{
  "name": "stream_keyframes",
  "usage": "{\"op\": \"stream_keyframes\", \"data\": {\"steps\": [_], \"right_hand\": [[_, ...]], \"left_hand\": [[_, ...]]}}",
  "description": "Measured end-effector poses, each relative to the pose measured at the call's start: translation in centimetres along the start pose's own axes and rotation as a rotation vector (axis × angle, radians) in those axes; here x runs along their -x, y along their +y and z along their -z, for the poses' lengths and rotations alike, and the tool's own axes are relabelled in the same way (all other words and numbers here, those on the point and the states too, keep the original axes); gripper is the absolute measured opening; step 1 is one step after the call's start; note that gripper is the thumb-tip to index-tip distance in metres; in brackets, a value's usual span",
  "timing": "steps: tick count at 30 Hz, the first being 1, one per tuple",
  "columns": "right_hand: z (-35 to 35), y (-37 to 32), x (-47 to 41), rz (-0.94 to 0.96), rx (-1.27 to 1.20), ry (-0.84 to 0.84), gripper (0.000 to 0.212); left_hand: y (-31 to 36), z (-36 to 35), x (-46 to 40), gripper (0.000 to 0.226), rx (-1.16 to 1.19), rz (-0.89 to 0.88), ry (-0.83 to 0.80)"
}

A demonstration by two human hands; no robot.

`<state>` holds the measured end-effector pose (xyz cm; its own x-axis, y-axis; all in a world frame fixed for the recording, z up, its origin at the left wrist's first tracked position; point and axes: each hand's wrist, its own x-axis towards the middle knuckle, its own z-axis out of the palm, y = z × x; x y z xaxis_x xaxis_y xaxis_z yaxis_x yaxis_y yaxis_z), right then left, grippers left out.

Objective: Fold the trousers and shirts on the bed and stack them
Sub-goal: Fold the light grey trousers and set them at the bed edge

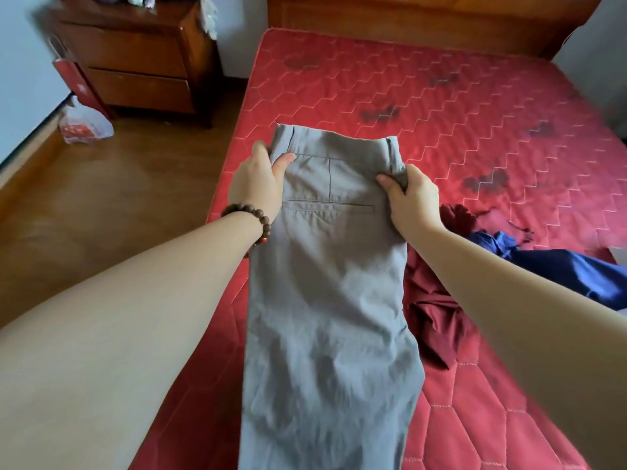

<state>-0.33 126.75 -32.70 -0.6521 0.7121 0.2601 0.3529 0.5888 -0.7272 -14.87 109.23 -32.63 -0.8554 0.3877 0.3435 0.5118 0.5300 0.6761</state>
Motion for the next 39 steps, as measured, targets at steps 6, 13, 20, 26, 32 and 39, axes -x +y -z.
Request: {"op": "stream_keyframes", "data": {"steps": [6, 13, 20, 26, 32, 39], "right_hand": [[-7.1, 6.6, -1.4, -0.054, -0.028, -0.017, 0.018], [-14.4, 15.9, 3.2, -0.205, 0.454, -0.6, 0.073], [-17.3, 18.6, 5.5, -0.034, 0.685, -0.503, 0.074], [-16.4, 15.5, 7.4, -0.041, 0.828, -0.516, 0.064], [-15.3, 12.6, 20.7, 0.196, 0.637, -0.548, 0.059], [-11.4, 13.0, 30.8, 0.017, 0.69, -0.525, 0.063]], "left_hand": [[-6.5, -7.6, -1.3, 0.043, 0.062, 0.105, 0.035], [-15.4, -15.7, 6.3, 0.075, -0.374, 0.232, -0.713], [-17.5, -17.8, 9.5, 0.079, -0.559, 0.006, -0.426], [-16.0, -16.0, 12.4, 0.075, -0.608, 0.013, -0.465], [-13.2, -12.4, 23.3, 0.062, -0.573, -0.225, -0.568], [-11.4, -7.6, 33.6, 0.066, -0.614, -0.173, -0.607]]}}
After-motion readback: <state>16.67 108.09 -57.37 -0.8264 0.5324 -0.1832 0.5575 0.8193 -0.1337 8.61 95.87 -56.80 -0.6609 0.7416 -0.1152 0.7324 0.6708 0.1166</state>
